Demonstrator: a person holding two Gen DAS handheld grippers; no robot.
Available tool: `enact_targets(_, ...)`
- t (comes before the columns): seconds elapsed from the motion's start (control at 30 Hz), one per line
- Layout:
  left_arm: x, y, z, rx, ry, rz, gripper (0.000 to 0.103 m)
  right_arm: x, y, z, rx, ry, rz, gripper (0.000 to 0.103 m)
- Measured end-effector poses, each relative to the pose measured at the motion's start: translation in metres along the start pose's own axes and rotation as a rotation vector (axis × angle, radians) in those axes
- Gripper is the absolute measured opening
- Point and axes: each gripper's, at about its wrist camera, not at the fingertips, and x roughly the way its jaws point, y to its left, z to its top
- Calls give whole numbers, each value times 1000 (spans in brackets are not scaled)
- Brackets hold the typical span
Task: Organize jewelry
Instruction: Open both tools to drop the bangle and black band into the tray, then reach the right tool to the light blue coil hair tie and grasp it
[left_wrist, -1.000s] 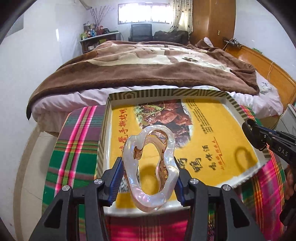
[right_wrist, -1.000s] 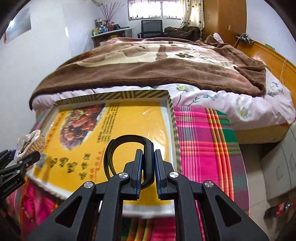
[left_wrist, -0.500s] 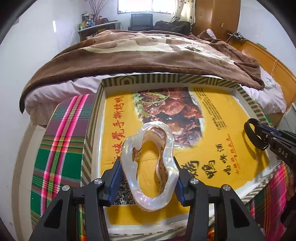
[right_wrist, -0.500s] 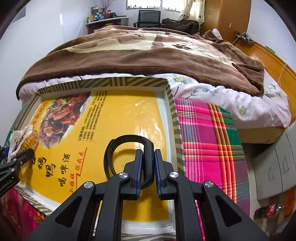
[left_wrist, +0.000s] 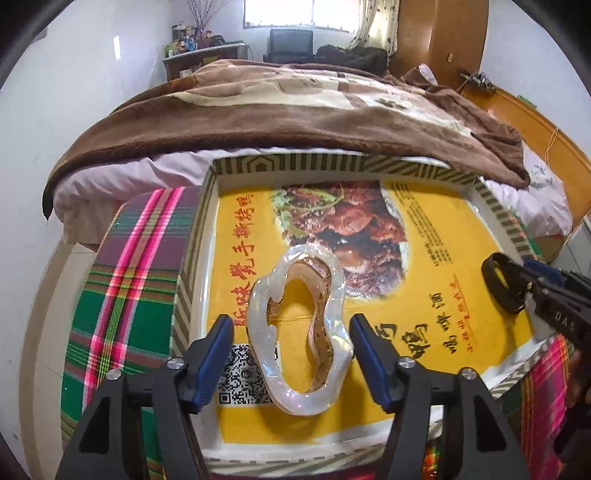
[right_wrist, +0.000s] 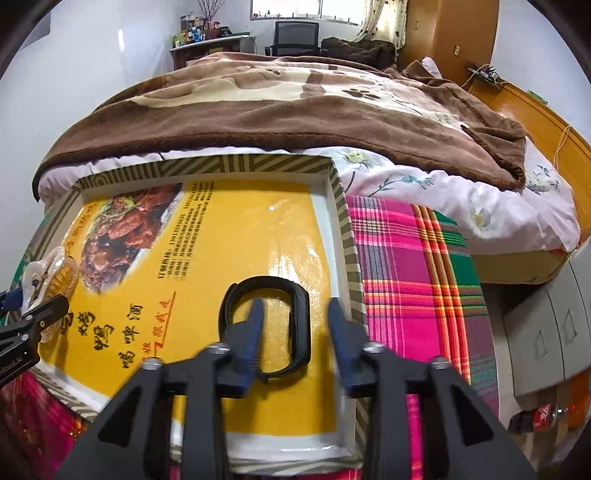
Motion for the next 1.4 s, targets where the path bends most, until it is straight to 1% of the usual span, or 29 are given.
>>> enact_targets(0.07,-9,0,-1,-1,-14,0,74,-7,0,-1,5,-10,9,44)
enact_targets(0.2,-32,-1,-7,8,-43,-4,76,-26,-2,-5,12,-34,23,44)
enact_targets(0.37,-64,-1,-20,14,-81,1,77,-55,-6,-18,23,-62,46,44)
enact_targets(0.5,-92,1,-39,6,-109,-13,77,-77,-10,-38,42,-78,76,44)
enact_targets(0.7,-120,10,-71,-8,-126,-12,77,-105,-17,-75,47,-86,92,44)
enact_targets(0.8,-129,16,-87,-17,-122,-14,77,-117,-21,-90,44,-89,93,45)
enact_targets(0.87,-133,20,-97,-21,-122,-9,77,-126,-25,-103,44,-91,110,45)
enact_targets(0.97,-141,25,-111,-21,-133,-11,77,-137,-28,-124,27,-92,120,45)
enact_targets(1.03,-144,29,-121,-24,-128,-5,77,-141,-31,-138,19,-78,139,45)
enact_targets(1.1,-146,31,-130,-35,-119,-17,78,-143,-34,-155,16,-48,178,45)
enact_targets(1.27,-144,33,-148,-48,-96,-29,79,-145,-34,-194,-39,-3,137,48)
enact_targets(1.4,-144,33,-156,-51,-88,-30,79,-151,-39,-213,-31,1,157,48)
